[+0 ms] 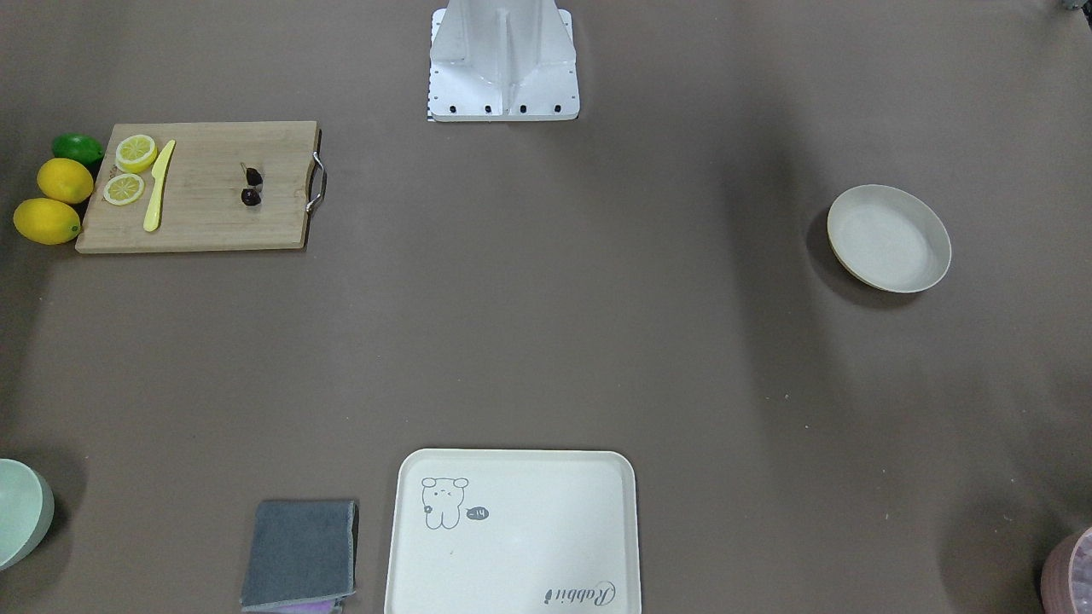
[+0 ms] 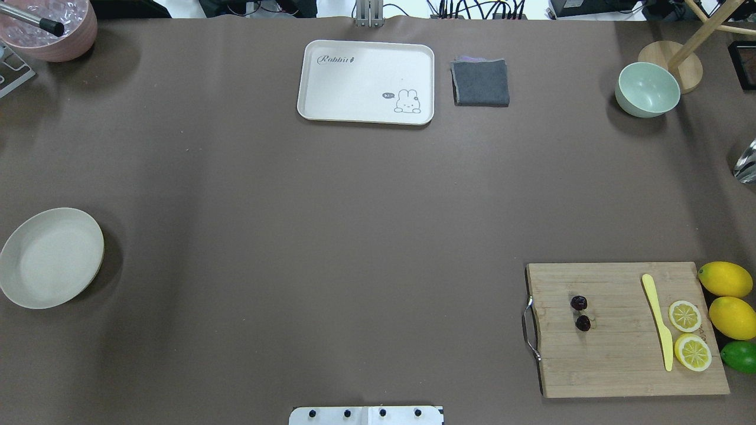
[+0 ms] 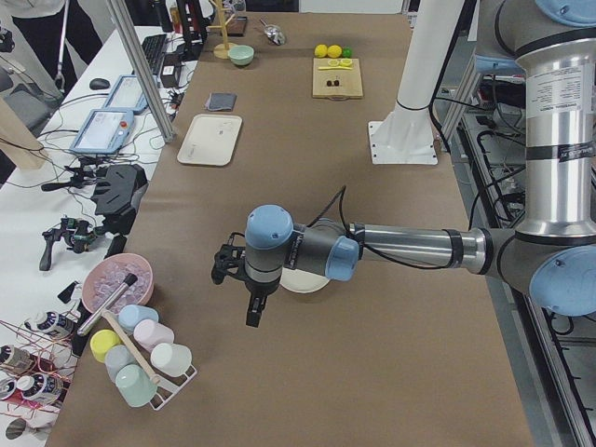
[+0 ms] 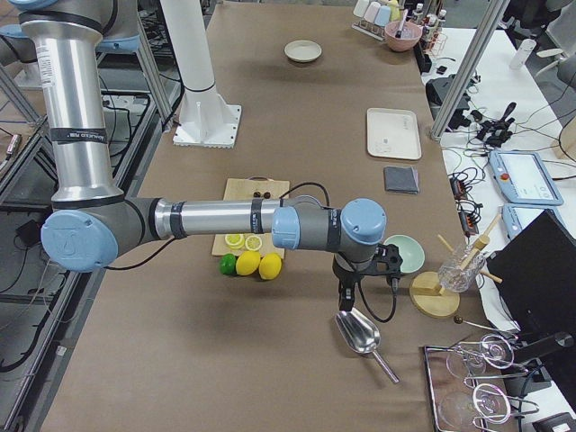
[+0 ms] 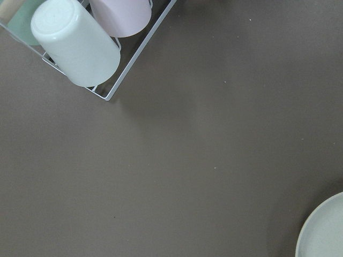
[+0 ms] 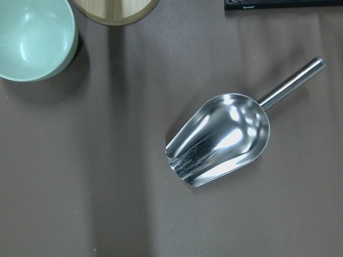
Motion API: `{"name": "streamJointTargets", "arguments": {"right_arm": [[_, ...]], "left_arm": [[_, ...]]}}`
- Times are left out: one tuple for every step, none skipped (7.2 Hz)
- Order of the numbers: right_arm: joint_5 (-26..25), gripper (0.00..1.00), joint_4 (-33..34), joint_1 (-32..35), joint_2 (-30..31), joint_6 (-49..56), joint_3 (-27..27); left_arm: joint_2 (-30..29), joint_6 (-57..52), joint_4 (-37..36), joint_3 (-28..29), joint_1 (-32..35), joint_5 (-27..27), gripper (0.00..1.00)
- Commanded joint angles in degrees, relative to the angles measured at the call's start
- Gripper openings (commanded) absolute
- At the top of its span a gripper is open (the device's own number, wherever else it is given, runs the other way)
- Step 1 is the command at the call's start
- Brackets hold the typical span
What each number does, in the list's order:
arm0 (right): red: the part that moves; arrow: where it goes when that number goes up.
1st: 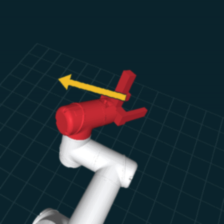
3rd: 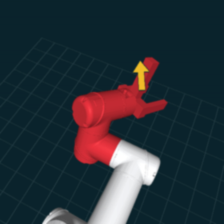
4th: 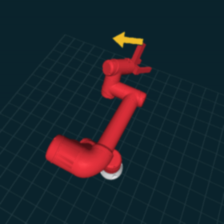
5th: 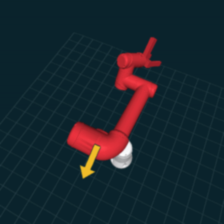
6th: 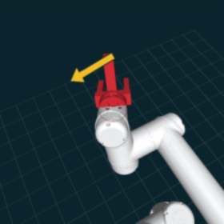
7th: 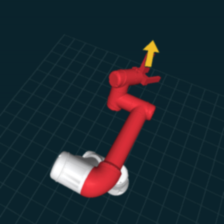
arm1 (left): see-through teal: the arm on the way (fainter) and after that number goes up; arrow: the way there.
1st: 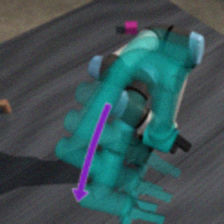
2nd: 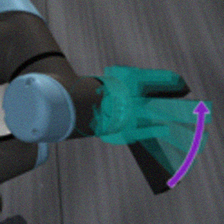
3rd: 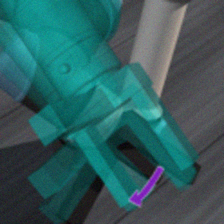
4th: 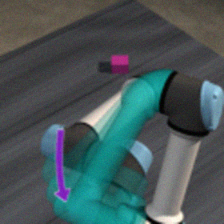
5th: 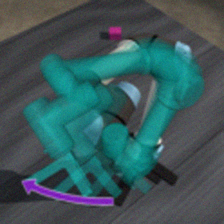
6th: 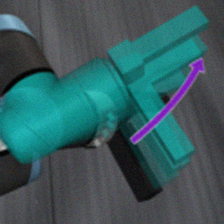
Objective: Place red cherry on plate
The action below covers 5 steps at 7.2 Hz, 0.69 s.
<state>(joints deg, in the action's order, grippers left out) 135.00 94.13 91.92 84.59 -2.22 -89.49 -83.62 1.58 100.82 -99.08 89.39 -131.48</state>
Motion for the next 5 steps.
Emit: {"name": "streamJointTargets", "arguments": {"right_arm": [[0.0, 1.0, -0.2, -0.1, -0.2, -0.2, 0.4], [0.1, 1.0, -0.2, -0.1, -0.1, -0.2, 0.4], [0.1, 1.0, -0.3, -0.1, 0.0, -0.2, 0.1], [0.1, 1.0, -0.3, -0.1, 0.4, -0.2, -0.2], [0.2, 1.0, -0.3, -0.1, 0.5, 0.0, -0.4]], "left_arm": [[0.2, 0.1, 0.0, -0.1, 0.0, 0.0, 0.98], [0.3, 0.1, 0.0, -0.1, 0.0, 0.0, 0.98], [0.8, 0.1, 0.0, -0.1, 0.0, 0.1, 0.98], [0.8, 0.1, 0.0, -0.1, 0.0, 0.1, 0.98], [0.8, 0.1, 0.0, -0.1, 0.0, 0.1, 0.98]]}}
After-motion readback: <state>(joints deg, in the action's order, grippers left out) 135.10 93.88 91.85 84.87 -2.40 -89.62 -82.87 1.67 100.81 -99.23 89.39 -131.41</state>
